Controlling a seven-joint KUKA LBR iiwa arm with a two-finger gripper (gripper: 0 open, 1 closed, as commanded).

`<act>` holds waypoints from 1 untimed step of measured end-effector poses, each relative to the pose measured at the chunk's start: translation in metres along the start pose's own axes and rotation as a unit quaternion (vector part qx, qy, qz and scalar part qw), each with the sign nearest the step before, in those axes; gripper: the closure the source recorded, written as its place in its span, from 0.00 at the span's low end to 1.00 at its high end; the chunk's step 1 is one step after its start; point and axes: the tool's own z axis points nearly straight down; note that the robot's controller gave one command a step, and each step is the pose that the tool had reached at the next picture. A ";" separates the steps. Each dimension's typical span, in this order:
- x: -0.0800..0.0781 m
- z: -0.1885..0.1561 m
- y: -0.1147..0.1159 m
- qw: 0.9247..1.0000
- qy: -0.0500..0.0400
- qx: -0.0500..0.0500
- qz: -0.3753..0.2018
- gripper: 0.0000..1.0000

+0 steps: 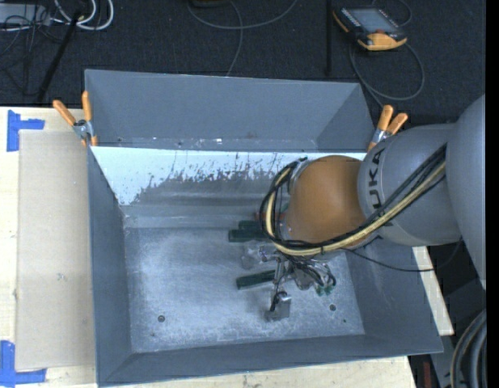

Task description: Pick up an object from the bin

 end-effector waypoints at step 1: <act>0.000 -0.001 0.000 1.000 0.000 0.000 0.001 1.00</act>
Offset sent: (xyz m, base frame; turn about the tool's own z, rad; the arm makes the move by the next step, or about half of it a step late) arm 0.0000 0.0000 0.0000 0.0000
